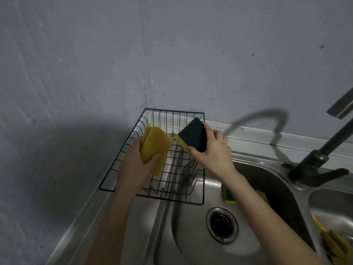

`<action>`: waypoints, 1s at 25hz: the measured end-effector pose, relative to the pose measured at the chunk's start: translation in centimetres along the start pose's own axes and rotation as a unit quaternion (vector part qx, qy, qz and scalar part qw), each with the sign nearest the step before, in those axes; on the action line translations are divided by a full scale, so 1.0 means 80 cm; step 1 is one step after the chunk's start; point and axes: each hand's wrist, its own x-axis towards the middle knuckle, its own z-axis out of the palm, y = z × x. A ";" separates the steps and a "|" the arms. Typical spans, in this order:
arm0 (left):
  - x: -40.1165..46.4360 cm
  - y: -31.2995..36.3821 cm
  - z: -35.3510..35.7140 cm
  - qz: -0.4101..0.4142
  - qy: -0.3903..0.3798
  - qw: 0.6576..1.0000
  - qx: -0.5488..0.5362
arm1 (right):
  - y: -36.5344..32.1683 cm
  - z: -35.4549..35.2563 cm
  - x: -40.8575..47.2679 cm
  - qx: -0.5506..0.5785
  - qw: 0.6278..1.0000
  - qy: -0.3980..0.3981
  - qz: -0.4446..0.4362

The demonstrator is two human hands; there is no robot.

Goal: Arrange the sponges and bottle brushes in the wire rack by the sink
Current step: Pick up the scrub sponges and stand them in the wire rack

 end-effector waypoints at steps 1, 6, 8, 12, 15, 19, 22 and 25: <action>0.008 -0.007 0.000 -0.004 -0.003 1.000 0.003 | -0.004 0.006 0.015 -0.012 1.000 -0.010 -0.006; 0.044 -0.031 0.005 -0.033 -0.019 0.999 0.014 | -0.012 0.049 0.100 -0.068 0.993 -0.093 -0.011; 0.059 -0.040 0.010 -0.048 -0.022 0.999 0.003 | -0.013 0.073 0.130 -0.077 0.989 -0.127 -0.020; 0.078 -0.054 0.018 -0.072 -0.017 0.997 -0.008 | -0.016 0.117 0.173 -0.119 0.978 -0.169 -0.041; 0.086 -0.063 0.022 -0.078 -0.018 0.997 -0.013 | -0.018 0.143 0.196 -0.140 0.970 -0.191 -0.052; 0.094 -0.072 0.027 -0.075 -0.028 0.997 0.001 | -0.020 0.164 0.218 -0.139 0.966 -0.204 -0.081; 0.100 -0.078 0.030 -0.075 -0.027 0.997 0.005 | -0.020 0.176 0.228 -0.120 0.968 -0.194 -0.108; 0.104 -0.081 0.033 -0.073 -0.024 0.997 0.006 | -0.013 0.186 0.235 -0.113 0.966 -0.194 -0.127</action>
